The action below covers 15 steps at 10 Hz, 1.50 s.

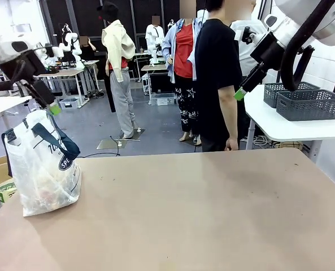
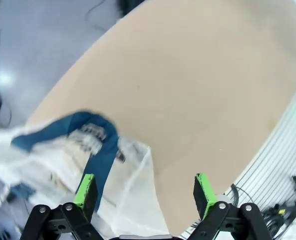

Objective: Transfer purchased items from the store into the shopping bag.
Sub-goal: Move the Reusable shopping bag to the right side of the table.

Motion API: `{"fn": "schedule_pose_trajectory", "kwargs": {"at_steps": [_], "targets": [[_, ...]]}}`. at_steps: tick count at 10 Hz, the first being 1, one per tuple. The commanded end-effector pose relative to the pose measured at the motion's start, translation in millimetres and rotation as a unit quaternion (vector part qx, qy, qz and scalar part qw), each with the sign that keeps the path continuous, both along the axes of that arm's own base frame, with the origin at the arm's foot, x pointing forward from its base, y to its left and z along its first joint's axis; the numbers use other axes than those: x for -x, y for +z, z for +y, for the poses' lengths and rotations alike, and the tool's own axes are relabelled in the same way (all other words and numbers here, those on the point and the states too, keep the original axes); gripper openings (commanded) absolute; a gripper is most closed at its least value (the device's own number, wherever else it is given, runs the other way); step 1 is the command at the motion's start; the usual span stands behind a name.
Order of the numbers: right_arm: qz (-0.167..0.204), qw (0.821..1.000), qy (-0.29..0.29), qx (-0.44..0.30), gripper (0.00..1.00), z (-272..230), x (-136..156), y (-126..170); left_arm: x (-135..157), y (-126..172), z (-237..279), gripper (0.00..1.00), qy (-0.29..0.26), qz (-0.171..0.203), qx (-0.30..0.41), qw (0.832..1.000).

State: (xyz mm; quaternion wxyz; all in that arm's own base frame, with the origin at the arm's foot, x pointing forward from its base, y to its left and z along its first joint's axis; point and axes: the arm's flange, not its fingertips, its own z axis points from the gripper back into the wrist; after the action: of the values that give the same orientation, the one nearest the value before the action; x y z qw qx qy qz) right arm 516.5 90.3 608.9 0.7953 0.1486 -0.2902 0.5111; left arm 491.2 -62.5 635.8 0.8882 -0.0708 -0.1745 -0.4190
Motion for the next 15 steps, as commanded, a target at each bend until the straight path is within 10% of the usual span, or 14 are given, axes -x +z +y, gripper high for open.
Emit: {"fn": "schedule_pose_trajectory", "kwargs": {"at_steps": [1, 6, 15], "targets": [[0.007, 1.000, -0.001, 0.006, 1.00, 0, 2, 2, -21, 10, 11, 1.00, -0.107, -0.005, 0.027, 0.994], [0.007, 1.000, -0.001, 0.006, 1.00, 0, 2, 2, -53, -2, 6, 1.00, -0.261, -0.150, 0.074, 0.951], [0.007, 1.000, -0.001, 0.006, 1.00, 0, 2, 2, -62, -16, 1, 1.00, -0.257, -0.144, 0.111, 0.949]]}}
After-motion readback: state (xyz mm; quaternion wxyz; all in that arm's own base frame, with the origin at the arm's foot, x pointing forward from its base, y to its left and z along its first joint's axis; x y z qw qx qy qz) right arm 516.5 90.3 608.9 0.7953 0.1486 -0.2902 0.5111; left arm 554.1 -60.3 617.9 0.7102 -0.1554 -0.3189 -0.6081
